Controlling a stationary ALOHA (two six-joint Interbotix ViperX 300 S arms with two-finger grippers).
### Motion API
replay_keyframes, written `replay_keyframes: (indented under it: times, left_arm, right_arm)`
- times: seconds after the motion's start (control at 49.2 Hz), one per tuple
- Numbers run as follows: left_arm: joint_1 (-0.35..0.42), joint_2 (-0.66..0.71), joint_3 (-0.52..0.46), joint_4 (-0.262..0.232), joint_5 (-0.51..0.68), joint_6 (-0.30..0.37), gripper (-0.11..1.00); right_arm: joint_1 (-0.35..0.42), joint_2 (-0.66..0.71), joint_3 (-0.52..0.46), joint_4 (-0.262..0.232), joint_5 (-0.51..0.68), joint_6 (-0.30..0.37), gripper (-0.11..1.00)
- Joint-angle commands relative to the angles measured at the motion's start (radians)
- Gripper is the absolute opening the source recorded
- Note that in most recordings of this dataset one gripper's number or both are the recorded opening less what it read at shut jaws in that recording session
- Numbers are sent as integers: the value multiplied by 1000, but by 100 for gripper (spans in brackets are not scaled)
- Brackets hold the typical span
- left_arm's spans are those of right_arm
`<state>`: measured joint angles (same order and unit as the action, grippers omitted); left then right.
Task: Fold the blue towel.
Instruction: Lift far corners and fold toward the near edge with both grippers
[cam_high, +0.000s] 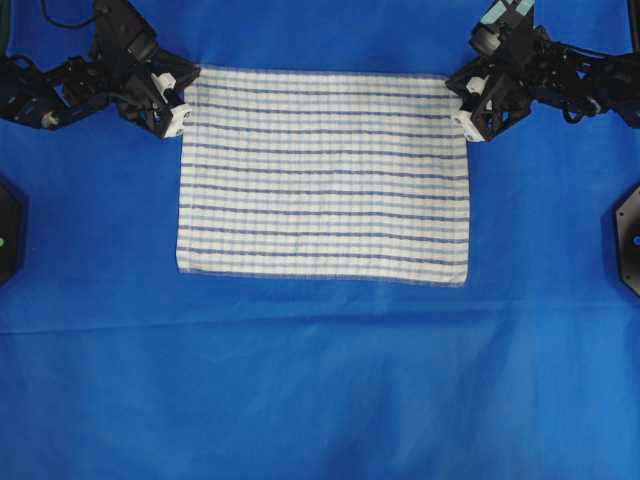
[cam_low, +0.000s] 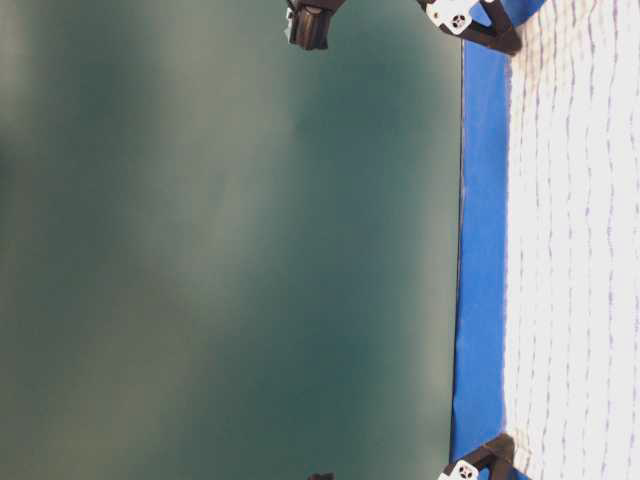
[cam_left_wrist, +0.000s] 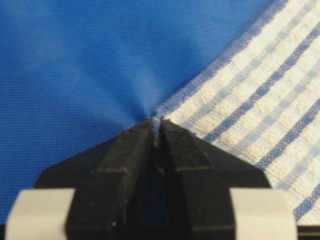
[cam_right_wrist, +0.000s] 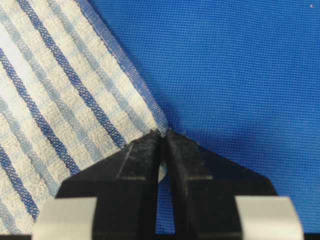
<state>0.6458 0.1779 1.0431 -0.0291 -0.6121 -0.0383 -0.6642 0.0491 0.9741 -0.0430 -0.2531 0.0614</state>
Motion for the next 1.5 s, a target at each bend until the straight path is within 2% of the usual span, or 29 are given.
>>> replay_keyframes:
  times: [0.0, 0.244, 0.508, 0.67, 0.853, 1.056, 1.239, 1.483]
  left_arm:
    - [-17, -29, 3, 3, 12, 0, 4]
    - [-55, -150, 8, 5, 21, 0, 4]
    - [-66, -210, 34, 5, 25, 0, 4]
    - [-98, -233, 46, 5, 46, 0, 4]
    - [-173, -344, 87, 5, 106, -2, 4]
    - [-314, -453, 123, 6, 184, -5, 4]
    - [-443, -471, 133, 3, 258, -28, 4]
    - [-623, -468, 137, 2, 279, -78, 4]
  right_arm:
    - [-2, -31, -5, 2, -5, 6, 6]
    - [3, -117, 14, 6, 0, 11, 6]
    - [18, -170, 29, 9, 26, 12, 6]
    - [61, -204, 40, 15, 41, 20, 6]
    - [172, -291, 77, 21, 120, 60, 6]
    - [324, -399, 133, 28, 167, 129, 6]
    - [456, -436, 169, 40, 190, 202, 6]
    - [603, -431, 170, 41, 235, 302, 6]
